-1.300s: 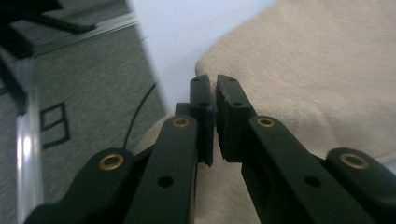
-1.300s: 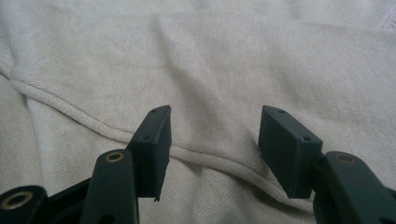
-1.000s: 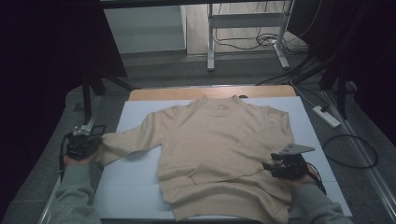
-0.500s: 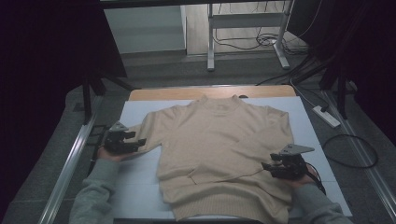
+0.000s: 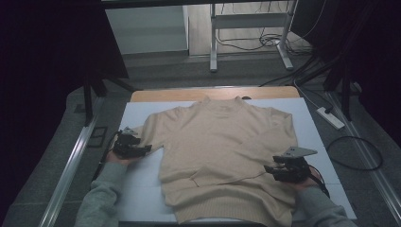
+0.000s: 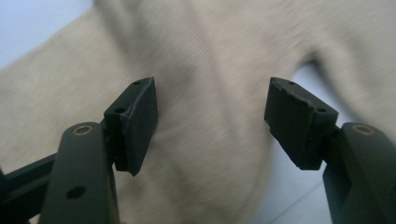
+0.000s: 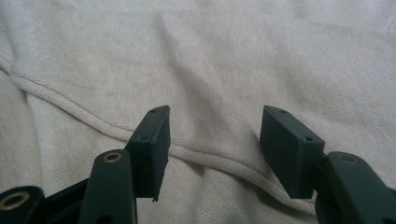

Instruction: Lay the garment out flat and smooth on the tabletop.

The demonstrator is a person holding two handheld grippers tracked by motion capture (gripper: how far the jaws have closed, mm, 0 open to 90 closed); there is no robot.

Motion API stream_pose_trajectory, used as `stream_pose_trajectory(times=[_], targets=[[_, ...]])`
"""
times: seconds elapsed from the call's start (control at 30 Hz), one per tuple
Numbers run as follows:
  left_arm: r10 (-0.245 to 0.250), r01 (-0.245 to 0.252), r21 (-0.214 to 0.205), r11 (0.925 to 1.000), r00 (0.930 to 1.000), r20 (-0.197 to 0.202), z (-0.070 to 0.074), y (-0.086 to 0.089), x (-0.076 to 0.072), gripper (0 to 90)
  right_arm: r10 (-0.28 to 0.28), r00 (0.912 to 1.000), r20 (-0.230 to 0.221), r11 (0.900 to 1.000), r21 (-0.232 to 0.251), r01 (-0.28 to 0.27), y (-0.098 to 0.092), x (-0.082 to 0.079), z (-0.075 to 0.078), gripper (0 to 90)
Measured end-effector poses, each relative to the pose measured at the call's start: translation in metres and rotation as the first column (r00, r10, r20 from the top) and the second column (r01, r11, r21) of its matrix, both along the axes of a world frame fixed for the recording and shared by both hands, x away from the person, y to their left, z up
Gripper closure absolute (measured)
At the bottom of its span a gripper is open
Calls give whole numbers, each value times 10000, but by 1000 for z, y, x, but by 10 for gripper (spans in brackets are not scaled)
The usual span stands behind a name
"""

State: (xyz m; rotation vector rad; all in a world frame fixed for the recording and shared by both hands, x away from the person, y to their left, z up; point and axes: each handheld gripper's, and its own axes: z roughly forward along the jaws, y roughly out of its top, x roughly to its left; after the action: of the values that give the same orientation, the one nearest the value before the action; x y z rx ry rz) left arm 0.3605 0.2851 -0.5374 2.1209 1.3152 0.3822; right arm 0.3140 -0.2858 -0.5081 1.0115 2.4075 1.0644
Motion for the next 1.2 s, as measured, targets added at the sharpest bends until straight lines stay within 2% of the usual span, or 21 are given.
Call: stream_pose_trajectory(times=[0.17, 0.33, 0.4, 0.5, 0.67, 0.8, 0.87, 1.1, 1.2], targets=[[-715, 722, -400, 9966, 9973, 179, 7, -4, -9, 303, 62, 10000, 3, 10000, 73, -62, 1, -1, 0, 430], [-1107, 1123, -375, 9930, 9930, 415, 12, -15, -19, 285, 234, 9997, 65, 9996, 164, -236, 2, -2, 1, 427], [-1203, 1225, -445, 9915, 9915, 495, 13, -19, -23, 281, 418, 9991, -6, 9986, 335, -418, 5, -2, 2, 421], [-1599, 1631, -674, 9843, 9859, 499, 15, -28, -31, 278, 995, 9950, -29, 9935, 562, -991, 16, -4, 4, 418], [-2095, 2162, -1189, 9691, 9756, 658, 19, -38, -40, 275, 2064, 9784, -80, 9781, 275, -2061, 52, -8, 4, 408], [-2214, 2300, -1399, 9631, 9724, 738, 20, -42, -42, 272, 2780, 9605, -128, 9602, 318, -2775, 82, -11, 6, 400], [-2257, 2343, -1406, 9619, 9713, 749, 20, -44, -42, 271, 3219, 9467, -73, 9466, 192, -3218, 100, -12, 7, 396], [-2232, 2313, -1353, 9634, 9721, 726, 19, -49, -42, 272, 4122, 9111, 3, 9109, -223, -4120, 148, -14, 6, 396], [-2261, 2342, -1368, 9625, 9714, 725, 19, -50, -41, 273, 4321, 9016, 202, 9007, -593, -4304, 163, -14, 7, 394]])
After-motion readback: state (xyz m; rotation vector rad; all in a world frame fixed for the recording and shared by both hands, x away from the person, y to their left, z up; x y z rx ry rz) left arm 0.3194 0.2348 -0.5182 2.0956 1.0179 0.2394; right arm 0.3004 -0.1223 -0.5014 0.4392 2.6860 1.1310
